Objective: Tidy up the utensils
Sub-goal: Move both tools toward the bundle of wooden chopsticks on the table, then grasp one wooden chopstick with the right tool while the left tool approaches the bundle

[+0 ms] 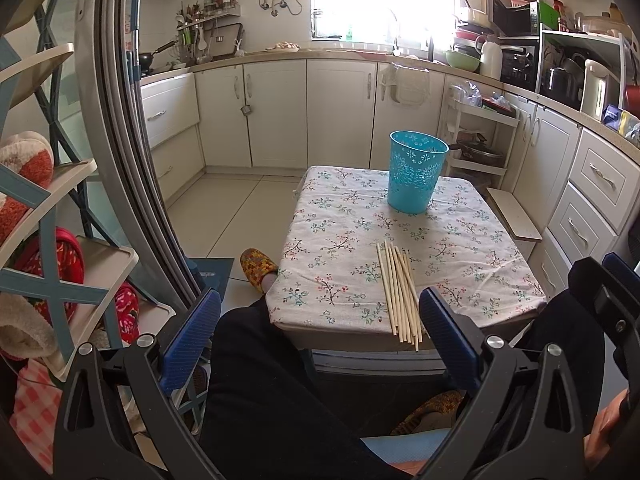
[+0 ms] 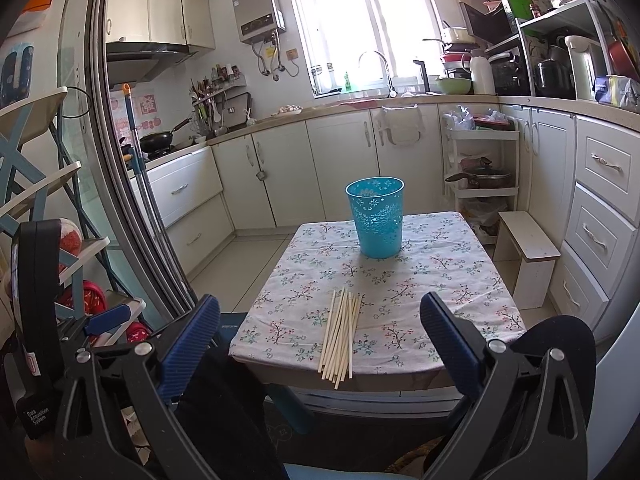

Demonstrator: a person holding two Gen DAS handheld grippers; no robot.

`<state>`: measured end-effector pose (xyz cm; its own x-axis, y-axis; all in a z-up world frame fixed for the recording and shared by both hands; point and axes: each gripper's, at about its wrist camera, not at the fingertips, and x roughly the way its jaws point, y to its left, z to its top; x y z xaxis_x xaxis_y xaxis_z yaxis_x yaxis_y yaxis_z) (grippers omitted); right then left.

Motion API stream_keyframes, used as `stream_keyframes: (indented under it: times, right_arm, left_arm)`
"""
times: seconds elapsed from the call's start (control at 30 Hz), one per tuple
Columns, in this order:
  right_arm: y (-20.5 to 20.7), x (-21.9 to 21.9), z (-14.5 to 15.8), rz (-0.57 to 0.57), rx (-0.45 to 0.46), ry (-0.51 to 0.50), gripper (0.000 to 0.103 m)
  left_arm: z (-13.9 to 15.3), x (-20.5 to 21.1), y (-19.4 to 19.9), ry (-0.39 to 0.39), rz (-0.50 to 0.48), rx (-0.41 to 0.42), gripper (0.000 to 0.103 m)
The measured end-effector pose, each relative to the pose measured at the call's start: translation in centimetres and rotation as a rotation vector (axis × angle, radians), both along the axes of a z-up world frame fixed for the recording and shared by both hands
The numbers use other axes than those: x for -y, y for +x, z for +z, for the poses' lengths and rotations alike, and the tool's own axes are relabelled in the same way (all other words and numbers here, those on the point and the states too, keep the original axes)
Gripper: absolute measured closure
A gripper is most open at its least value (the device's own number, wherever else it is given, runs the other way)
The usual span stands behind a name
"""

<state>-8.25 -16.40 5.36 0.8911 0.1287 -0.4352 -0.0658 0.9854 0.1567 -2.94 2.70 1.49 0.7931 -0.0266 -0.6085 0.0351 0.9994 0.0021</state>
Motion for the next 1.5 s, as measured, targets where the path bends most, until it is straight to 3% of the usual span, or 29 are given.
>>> stream_keyframes:
  times: [0.83,1.2,1.23,1.43,1.5]
  right_arm:
    - [1.7,-0.1,-0.9,0.013,-0.044,0.011,0.007]
    - [9.2,2.2,-4.1,-0.037,-0.196,0.037,0.007]
    - [10.5,2.3,-5.0,-0.041,-0.222,0.019,0.011]
    - [18.5,3.1,-12.2,0.005,-0.451,0.023,0.057]
    - [20.6,3.0,-14.2,0.004,-0.492,0.032,0.064]
  left_arm:
    - [-0.7,0.4,1.3,0.003,-0.009,-0.033,0.008]
    - [-3.9,0.5,8.6,-0.008,-0.026,-0.108,0.008]
    - [-4.2,0.4,9.2,-0.01,-0.024,-0.118,0.008]
    - [-7.4,0.3,13.3,-0.029,-0.012,-0.199,0.008]
    - [-8.4,0.4,14.5,-0.035,-0.01,-0.222,0.008]
